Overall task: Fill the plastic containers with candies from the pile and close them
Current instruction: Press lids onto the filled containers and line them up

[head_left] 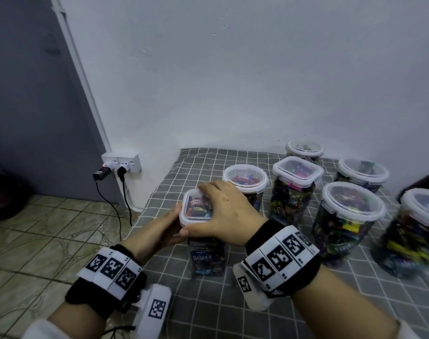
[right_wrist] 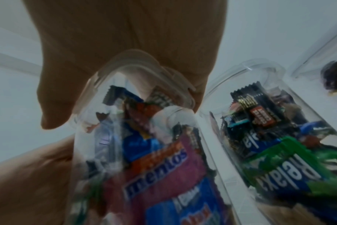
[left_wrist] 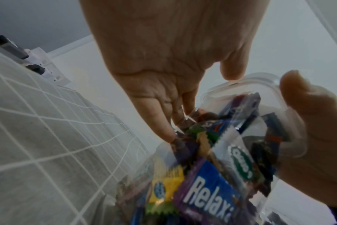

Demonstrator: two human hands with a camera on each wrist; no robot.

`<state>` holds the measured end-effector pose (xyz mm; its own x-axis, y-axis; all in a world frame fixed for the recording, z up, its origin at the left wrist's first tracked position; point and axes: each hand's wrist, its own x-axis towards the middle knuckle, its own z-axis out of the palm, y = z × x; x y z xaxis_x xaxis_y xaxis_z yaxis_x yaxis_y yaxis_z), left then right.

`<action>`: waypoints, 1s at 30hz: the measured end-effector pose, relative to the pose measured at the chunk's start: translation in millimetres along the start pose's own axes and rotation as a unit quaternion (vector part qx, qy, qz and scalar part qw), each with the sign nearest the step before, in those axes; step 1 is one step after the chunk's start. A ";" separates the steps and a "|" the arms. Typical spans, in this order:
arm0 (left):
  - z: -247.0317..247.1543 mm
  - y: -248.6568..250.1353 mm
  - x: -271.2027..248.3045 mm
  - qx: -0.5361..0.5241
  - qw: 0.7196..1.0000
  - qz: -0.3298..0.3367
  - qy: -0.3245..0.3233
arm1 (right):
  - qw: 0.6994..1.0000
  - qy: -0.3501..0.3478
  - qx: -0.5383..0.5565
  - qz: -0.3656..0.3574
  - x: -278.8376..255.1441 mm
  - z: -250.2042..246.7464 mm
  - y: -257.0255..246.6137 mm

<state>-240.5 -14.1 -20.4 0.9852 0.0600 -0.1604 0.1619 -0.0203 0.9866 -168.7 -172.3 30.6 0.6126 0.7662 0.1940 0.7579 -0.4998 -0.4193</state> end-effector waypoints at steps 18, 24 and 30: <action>0.9 -12.4 10.3 -0.074 0.996 0.051 0.013 | 0.958 0.154 0.239 0.026 -6.3 21.1 3.5; 7.2 -12.7 11.4 -0.082 0.995 0.050 0.039 | 0.953 0.158 0.257 0.035 -6.1 20.6 4.4; 1.0 -3.8 3.2 -0.037 0.996 0.053 0.055 | 0.968 0.132 0.212 0.015 -10.6 14.1 8.1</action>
<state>-237.9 -14.8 -24.7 0.9838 0.1706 -0.0543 0.0481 0.0403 0.9980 -172.2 -178.8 12.6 0.7115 0.5962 0.3719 0.6128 -0.2676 -0.7435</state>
